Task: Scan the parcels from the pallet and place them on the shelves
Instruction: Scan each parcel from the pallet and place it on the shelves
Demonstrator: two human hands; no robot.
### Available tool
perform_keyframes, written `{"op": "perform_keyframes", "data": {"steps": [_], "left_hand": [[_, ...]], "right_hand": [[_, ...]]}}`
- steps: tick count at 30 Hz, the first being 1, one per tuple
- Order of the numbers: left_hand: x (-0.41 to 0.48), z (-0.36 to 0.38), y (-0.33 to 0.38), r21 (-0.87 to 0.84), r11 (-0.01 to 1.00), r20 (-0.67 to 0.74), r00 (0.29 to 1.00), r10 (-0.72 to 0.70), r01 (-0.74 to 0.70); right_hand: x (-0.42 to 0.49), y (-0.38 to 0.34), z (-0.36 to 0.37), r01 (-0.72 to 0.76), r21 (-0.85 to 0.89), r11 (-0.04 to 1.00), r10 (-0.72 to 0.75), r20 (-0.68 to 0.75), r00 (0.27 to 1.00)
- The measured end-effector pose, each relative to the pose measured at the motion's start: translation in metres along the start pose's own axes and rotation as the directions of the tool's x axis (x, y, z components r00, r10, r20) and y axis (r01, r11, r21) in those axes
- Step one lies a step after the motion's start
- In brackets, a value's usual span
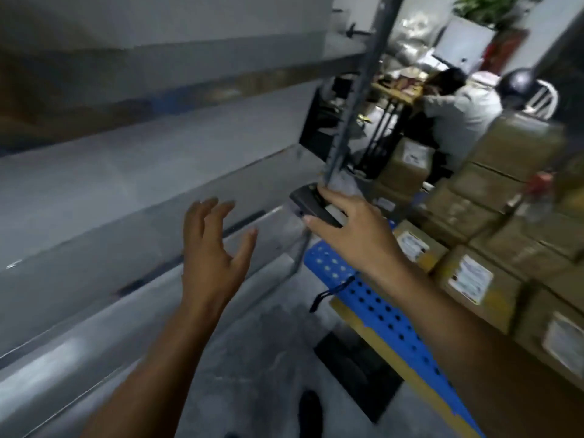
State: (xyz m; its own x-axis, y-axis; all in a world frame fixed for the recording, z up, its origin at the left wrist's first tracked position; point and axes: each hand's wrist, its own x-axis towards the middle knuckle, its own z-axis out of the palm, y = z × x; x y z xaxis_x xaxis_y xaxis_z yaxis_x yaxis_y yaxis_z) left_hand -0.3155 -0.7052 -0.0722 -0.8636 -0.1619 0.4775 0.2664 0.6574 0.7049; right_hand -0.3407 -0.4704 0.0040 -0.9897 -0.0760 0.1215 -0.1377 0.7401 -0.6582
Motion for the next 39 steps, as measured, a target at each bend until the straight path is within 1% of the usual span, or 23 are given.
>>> {"op": "perform_keyframes", "data": {"steps": [3,5,7,11,14,17,20,25,27,30,31,33,35,37,39], "left_hand": [[-0.021,0.061,0.028,-0.119,0.988,0.215,0.969,0.121,-0.097],[-0.042,0.1,0.052,-0.202,0.972,0.352,0.917,0.186,-0.119],[-0.065,0.135,0.08,-0.262,0.959,0.48,0.848,0.225,-0.106],[-0.103,0.194,0.136,-0.337,0.933,0.626,0.711,0.32,-0.124],[-0.13,0.232,0.181,-0.346,0.932,0.706,0.626,0.331,-0.103],[-0.158,0.271,0.226,-0.401,0.909,0.731,0.559,0.391,-0.111],[-0.184,0.311,0.264,-0.443,0.882,0.731,0.504,0.459,-0.16],[-0.215,0.368,0.304,-0.403,0.904,0.796,0.432,0.424,-0.145],[-0.221,0.389,0.312,-0.373,0.912,0.814,0.411,0.41,-0.171],[-0.228,0.421,0.315,-0.314,0.913,0.833,0.386,0.397,-0.261],[-0.231,0.429,0.314,-0.279,0.907,0.841,0.377,0.389,-0.315],[-0.237,0.44,0.31,-0.202,0.853,0.841,0.362,0.403,-0.481],[-0.241,0.445,0.305,-0.18,0.773,0.815,0.347,0.463,-0.608],[-0.243,0.45,0.298,-0.223,0.729,0.763,0.35,0.544,-0.647],[-0.244,0.454,0.293,-0.281,0.726,0.729,0.353,0.587,-0.627]], "right_hand": [[-0.049,0.07,-0.037,-0.226,-0.026,0.974,0.224,-0.077,0.972],[-0.084,0.11,-0.058,-0.336,-0.033,0.941,0.33,-0.125,0.936],[-0.118,0.145,-0.078,-0.428,-0.02,0.904,0.419,-0.158,0.894],[-0.179,0.202,-0.116,-0.56,0.028,0.828,0.553,-0.206,0.807],[-0.224,0.239,-0.144,-0.613,0.044,0.789,0.603,-0.243,0.759],[-0.261,0.276,-0.174,-0.644,0.078,0.761,0.637,-0.275,0.72],[-0.291,0.311,-0.202,-0.677,0.106,0.728,0.674,-0.286,0.681],[-0.329,0.362,-0.233,-0.711,0.061,0.7,0.689,-0.319,0.651],[-0.337,0.377,-0.239,-0.721,0.009,0.692,0.686,-0.317,0.655],[-0.341,0.397,-0.245,-0.733,-0.05,0.679,0.698,-0.265,0.665],[-0.34,0.403,-0.248,-0.736,-0.06,0.674,0.705,-0.245,0.665],[-0.335,0.413,-0.254,-0.744,-0.113,0.658,0.719,-0.199,0.666],[-0.328,0.419,-0.264,-0.735,-0.236,0.636,0.728,-0.132,0.673],[-0.321,0.42,-0.276,-0.713,-0.353,0.606,0.74,-0.079,0.668],[-0.313,0.418,-0.291,-0.694,-0.444,0.567,0.764,-0.032,0.645]]}}
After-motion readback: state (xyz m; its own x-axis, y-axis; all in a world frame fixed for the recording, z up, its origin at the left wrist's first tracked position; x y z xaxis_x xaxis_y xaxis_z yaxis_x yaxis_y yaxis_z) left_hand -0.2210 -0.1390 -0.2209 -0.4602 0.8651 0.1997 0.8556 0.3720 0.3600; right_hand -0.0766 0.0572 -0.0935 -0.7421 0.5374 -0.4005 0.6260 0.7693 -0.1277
